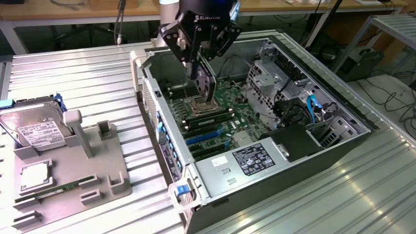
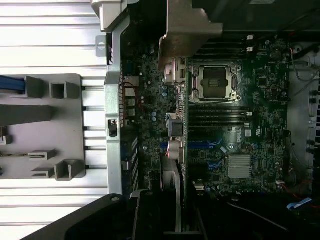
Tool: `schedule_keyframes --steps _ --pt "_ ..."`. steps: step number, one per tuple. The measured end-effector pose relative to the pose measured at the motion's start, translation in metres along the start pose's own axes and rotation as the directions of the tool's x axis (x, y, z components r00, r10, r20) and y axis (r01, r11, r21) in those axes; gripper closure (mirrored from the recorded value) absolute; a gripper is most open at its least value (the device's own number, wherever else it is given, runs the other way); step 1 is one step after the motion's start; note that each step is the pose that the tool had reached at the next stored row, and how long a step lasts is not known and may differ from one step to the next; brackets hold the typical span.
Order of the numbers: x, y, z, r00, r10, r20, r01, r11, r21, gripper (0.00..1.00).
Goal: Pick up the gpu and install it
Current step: 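Pick up the gpu and move the gpu toward the slot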
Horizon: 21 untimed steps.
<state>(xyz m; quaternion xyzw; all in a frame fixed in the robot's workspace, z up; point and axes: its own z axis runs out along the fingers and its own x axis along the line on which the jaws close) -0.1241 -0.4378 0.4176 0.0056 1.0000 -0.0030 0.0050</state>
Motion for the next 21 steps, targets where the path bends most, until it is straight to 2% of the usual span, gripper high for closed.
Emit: schedule_keyframes --steps 21 --pt "-0.029 0.0003 0.0003 1.0000 -0.001 0.0000 0.001 1.0000 -0.0001 0.72"
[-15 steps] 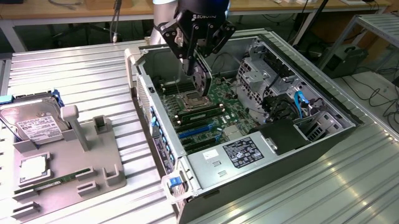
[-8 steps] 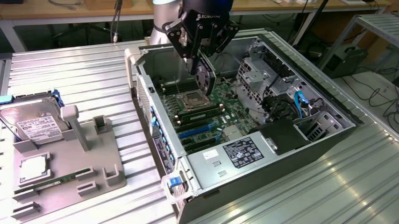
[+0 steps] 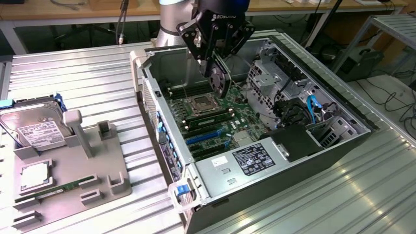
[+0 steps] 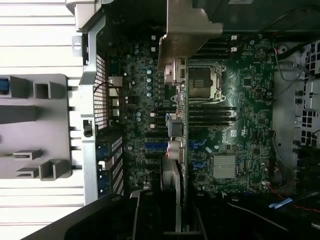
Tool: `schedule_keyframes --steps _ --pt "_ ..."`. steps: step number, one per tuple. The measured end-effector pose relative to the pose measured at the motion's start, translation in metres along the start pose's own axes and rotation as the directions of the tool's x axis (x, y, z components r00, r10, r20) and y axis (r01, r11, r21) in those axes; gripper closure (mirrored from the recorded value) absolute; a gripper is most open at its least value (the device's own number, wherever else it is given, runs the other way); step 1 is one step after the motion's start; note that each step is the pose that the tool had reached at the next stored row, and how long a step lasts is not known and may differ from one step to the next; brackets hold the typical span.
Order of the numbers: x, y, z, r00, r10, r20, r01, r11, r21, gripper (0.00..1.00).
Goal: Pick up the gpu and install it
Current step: 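Pick up the gpu and move the gpu toward the slot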
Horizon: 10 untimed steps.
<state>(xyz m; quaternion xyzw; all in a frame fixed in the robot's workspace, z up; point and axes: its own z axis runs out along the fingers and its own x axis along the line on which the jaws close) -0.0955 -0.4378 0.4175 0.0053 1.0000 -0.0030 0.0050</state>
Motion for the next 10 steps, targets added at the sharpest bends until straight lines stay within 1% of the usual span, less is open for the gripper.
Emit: schedule_keyframes --steps 10 --pt "-0.015 0.0001 0.0002 1.0000 -0.002 0.0000 0.002 1.0000 0.0001 0.72"
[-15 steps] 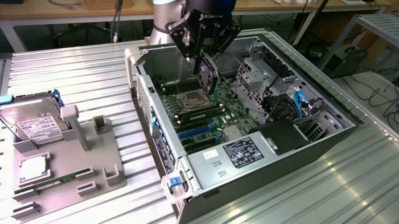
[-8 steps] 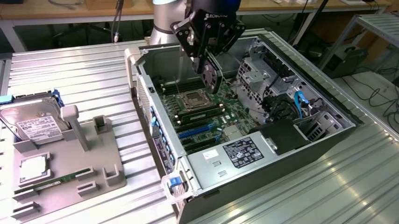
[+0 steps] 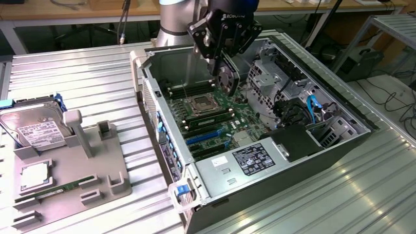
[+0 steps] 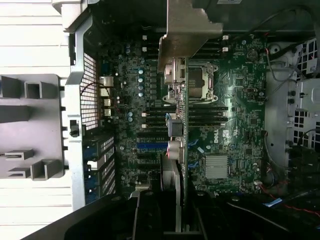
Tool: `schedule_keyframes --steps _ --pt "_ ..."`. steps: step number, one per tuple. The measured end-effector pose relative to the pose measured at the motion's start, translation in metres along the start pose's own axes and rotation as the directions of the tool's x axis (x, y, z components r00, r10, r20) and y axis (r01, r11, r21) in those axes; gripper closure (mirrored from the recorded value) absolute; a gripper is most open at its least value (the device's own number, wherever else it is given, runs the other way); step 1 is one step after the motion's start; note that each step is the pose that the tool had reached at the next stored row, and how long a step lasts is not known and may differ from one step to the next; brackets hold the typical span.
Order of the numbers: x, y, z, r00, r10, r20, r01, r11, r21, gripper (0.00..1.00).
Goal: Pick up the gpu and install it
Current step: 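Pick up the gpu and move the gpu toward the slot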
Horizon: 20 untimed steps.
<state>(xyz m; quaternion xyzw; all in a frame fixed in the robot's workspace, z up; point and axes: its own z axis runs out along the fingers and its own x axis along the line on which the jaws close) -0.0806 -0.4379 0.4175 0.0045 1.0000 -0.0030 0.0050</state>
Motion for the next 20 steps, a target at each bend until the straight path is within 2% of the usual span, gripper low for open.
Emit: schedule_keyframes --steps 5,12,20 --pt "-0.004 0.0001 0.0001 0.9997 -0.023 0.0002 0.023 0.9997 -0.0003 0.72" --pt "-0.010 0.0001 0.0002 0.9997 -0.026 0.0002 0.026 0.9997 -0.0003 0.72" --pt "-0.026 0.0006 0.0003 0.9997 -0.026 0.0002 0.026 0.9997 -0.0003 0.72"
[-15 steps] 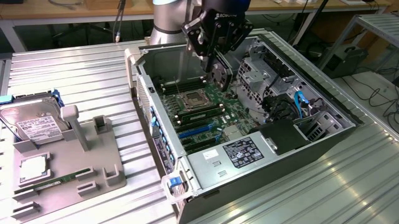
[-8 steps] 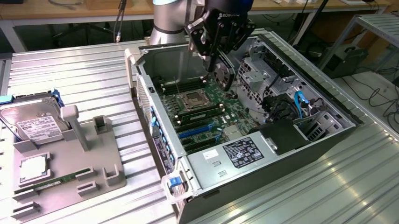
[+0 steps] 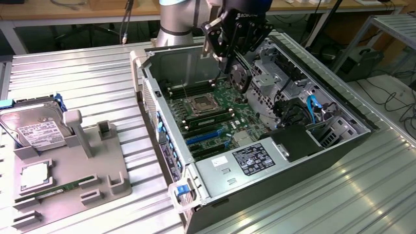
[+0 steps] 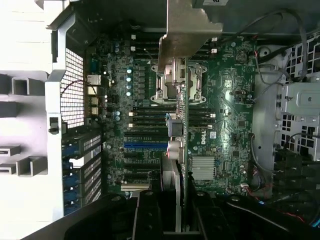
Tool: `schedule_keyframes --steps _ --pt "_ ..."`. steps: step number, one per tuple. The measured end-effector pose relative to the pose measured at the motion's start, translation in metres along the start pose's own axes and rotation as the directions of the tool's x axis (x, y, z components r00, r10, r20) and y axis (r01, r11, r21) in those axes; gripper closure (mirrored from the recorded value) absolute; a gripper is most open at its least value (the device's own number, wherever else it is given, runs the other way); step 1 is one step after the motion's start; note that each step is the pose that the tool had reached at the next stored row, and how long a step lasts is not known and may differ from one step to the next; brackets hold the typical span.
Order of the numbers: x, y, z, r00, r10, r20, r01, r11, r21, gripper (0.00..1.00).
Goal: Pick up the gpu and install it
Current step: 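Pick up the gpu and move the gpu toward the slot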
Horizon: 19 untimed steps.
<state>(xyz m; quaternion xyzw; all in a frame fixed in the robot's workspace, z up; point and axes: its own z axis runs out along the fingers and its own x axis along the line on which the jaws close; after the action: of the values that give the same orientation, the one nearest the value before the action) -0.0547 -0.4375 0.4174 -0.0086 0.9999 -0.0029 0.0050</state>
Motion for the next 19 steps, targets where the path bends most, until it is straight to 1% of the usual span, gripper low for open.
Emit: schedule_keyframes --steps 3,8,12,19 --pt "-0.005 0.0003 0.0001 1.0000 0.000 0.0000 0.000 1.0000 0.0000 0.72" --pt "-0.010 0.0022 0.0001 1.0000 0.000 0.0000 0.000 1.0000 0.0000 0.72" --pt "-0.013 0.0048 0.0001 1.0000 0.000 0.0000 0.000 1.0000 0.0000 0.72" --pt "-0.013 0.0050 0.0001 1.0000 0.000 0.0000 0.000 1.0000 0.0001 0.72"
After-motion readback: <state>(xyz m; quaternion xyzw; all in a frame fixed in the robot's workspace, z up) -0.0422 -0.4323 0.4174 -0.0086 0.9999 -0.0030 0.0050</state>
